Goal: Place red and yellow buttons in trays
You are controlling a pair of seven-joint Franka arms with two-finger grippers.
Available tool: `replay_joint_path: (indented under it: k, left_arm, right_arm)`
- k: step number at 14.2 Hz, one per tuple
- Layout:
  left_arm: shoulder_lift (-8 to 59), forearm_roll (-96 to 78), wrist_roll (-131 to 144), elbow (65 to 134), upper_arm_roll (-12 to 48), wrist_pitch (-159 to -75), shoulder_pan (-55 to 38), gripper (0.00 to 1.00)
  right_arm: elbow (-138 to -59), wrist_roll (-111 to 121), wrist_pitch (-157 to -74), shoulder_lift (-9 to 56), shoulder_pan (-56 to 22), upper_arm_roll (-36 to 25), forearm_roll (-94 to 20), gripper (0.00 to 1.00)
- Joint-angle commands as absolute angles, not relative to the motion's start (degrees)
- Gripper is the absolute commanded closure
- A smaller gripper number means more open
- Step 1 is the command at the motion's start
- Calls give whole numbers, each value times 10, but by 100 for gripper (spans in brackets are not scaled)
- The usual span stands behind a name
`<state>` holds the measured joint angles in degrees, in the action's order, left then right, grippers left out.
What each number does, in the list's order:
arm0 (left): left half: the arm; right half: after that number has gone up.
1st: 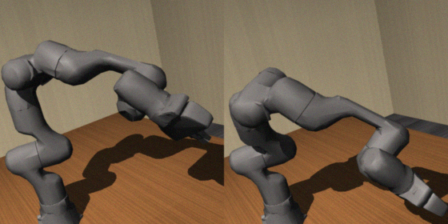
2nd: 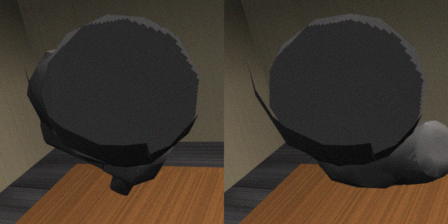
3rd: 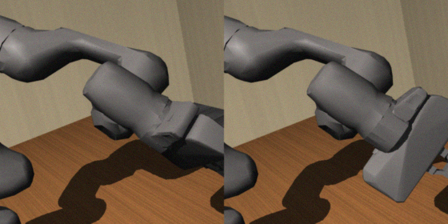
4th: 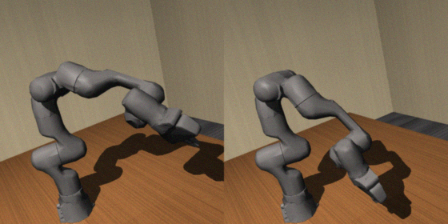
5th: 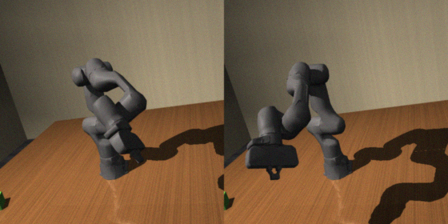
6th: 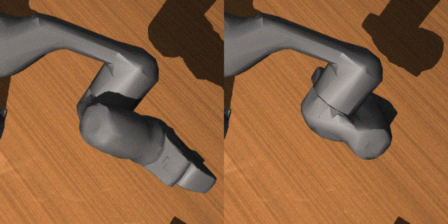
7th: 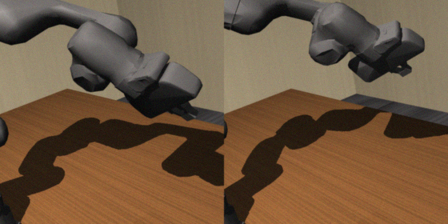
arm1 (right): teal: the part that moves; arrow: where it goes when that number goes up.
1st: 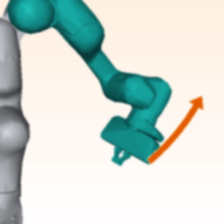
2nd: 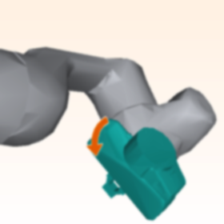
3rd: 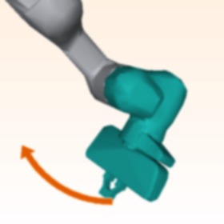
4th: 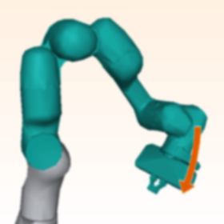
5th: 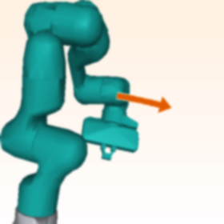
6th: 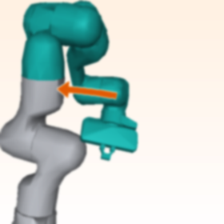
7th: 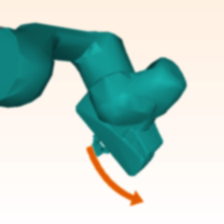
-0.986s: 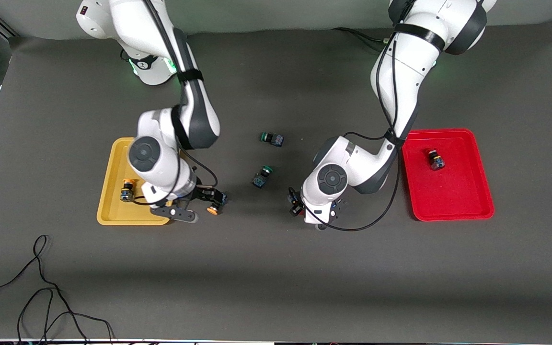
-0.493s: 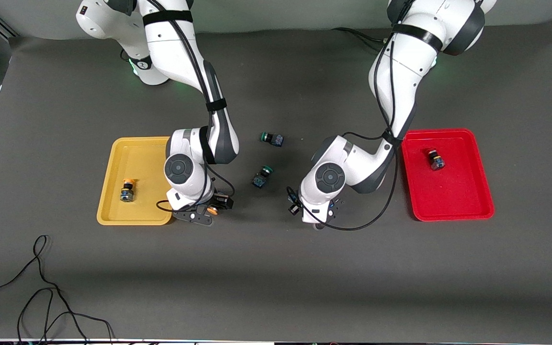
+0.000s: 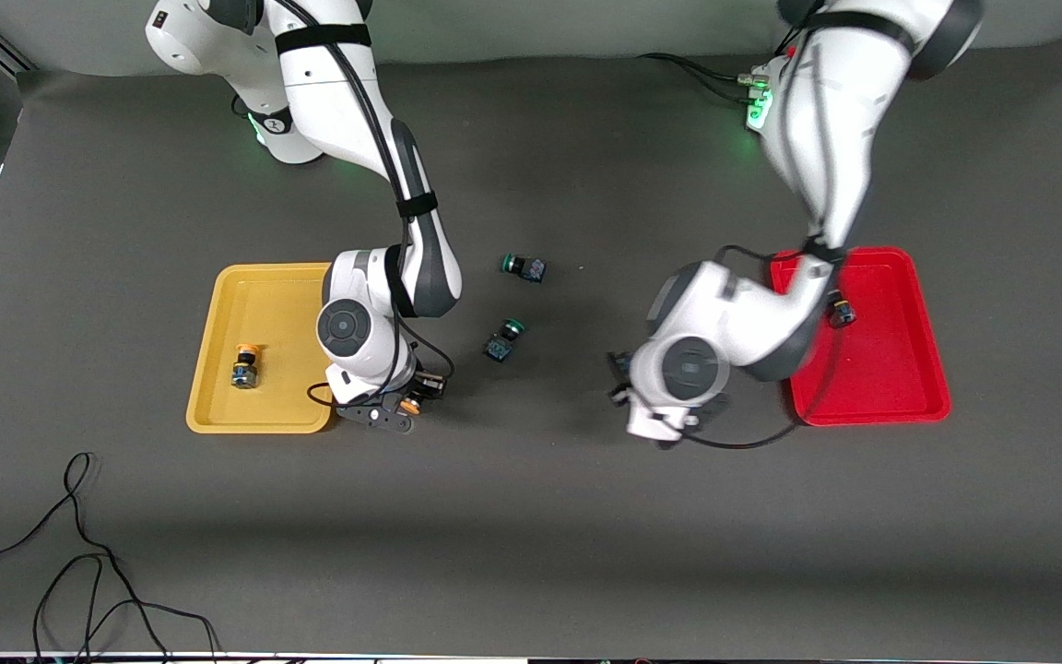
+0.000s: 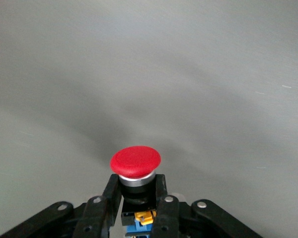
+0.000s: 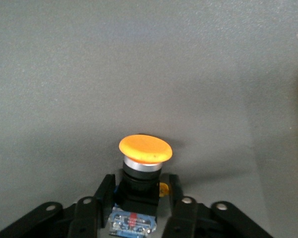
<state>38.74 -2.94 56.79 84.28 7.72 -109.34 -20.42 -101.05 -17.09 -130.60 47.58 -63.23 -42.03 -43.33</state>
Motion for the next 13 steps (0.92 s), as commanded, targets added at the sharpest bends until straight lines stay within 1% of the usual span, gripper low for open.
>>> replay_joint_path:
  k: [1, 2, 3, 5, 6, 7, 10, 11, 12, 13]
  left_arm:
    - [239, -19, 429, 1038, 77, -1100, -141, 100]
    - [214, 9, 378, 1074, 78, -1100, -111, 100]
    - [203, 46, 340, 1096, 78, -1105, -84, 100]
    - [196, 99, 270, 1128, 78, -1136, -26, 100]
    - [196, 112, 221, 1142, 78, -1162, 3, 100]
    - [201, 125, 172, 1148, 78, -1185, 35, 100]
    - [221, 162, 95, 1157, 78, -1238, 93, 100]
    - [227, 168, 80, 1164, 77, -1263, 105, 100]
    - [230, 168, 70, 1173, 77, -1281, 117, 100]
    - [231, 169, 65, 1181, 77, -1294, 122, 100]
  right_arm:
    - [-1007, -171, -1303, 460, -628, -421, -446, 85]
    - [-1006, -172, -1280, 441, -628, -426, -440, 85]
    - [-1001, -172, -1240, 422, -628, -443, -435, 85]
    - [-987, -171, -1159, 376, -636, -485, -396, 85]
    - [-978, -165, -1124, 350, -633, -490, -364, 85]
    - [-976, -163, -1101, 329, -629, -490, -342, 85]
    - [-980, -163, -1092, 311, -629, -491, -316, 85]
    - [-978, -166, -1095, 320, -629, -490, -319, 77]
    - [-976, -170, -1110, 335, -628, -486, -326, 27]
    - [-981, -172, -1147, 359, -629, -482, -347, 4]
